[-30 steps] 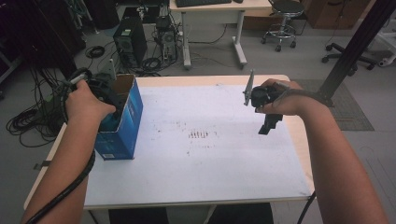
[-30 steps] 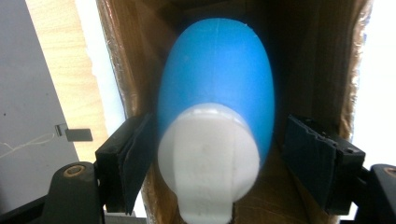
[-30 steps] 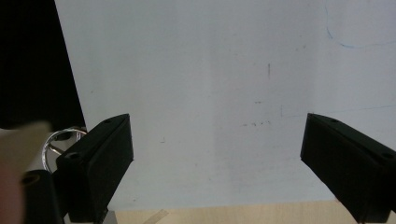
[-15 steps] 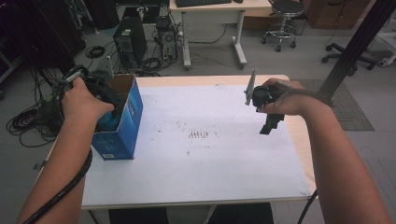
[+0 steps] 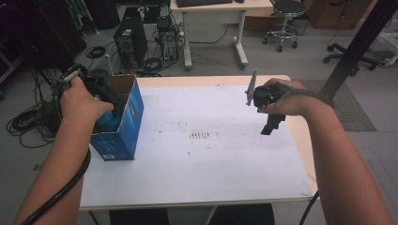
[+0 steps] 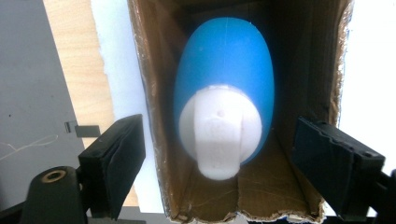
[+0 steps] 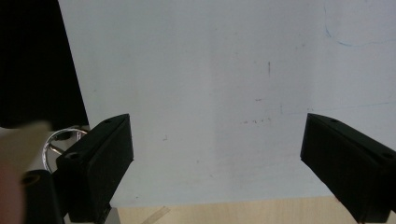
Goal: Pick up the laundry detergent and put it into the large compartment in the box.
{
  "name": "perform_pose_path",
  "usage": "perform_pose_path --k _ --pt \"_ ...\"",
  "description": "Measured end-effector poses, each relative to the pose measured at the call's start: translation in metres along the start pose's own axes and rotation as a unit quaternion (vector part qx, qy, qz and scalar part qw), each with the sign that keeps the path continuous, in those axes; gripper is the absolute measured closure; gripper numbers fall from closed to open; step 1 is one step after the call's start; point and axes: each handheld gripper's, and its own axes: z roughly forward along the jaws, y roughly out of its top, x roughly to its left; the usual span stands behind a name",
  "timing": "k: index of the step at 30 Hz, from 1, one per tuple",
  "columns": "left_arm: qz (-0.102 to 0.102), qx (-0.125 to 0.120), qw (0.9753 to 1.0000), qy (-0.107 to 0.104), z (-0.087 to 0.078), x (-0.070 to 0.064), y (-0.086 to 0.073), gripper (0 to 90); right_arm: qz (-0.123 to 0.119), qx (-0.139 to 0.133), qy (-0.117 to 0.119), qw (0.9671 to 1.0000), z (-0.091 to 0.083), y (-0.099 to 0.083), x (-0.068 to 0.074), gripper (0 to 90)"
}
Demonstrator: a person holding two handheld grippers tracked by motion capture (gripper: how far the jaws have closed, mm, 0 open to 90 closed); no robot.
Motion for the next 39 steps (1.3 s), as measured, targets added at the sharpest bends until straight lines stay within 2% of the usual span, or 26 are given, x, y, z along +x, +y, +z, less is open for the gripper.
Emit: perform_pose_path --k 12,20,24,26,29,35,38,39 --pt "0.025 -0.001 0.9997 0.005 -0.008 -0.006 -0.002 16.3 0.001 0.000 0.003 1.0000 0.001 0.000 -0.001 9.4" --pt "0.065 -0.003 0.9979 -0.001 -0.015 -0.016 -0.003 13.0 0.002 0.000 0.004 1.0000 0.002 -0.001 -0.002 9.4" --pt "0.086 -0.001 0.9962 -0.014 -0.018 -0.021 -0.003 9.8 0.001 0.001 0.006 1.0000 0.003 -0.001 -0.002 9.4" --pt "0.097 -0.002 0.9952 -0.014 -0.019 -0.024 -0.004 9.0 0.001 0.001 0.005 1.0000 0.003 -0.001 -0.002 9.4" --pt "0.121 0.003 0.9927 -0.006 -0.021 -0.031 -0.004 6.9 0.002 0.002 0.006 1.0000 0.003 -0.001 -0.002 9.4" --pt "0.164 -0.007 0.9862 -0.016 -0.027 -0.047 -0.004 3.0 0.004 0.001 0.005 1.0000 0.002 -0.002 -0.001 9.4" --pt "0.200 -0.013 0.9791 -0.031 -0.031 -0.056 -0.004 1.7 0.002 0.000 0.005 1.0000 0.003 -0.003 -0.001 9.4" --pt "0.212 -0.012 0.9768 -0.027 -0.031 -0.060 -0.004 0.5 0.003 0.002 0.006 1.0000 0.002 -0.004 -0.001 9.4"
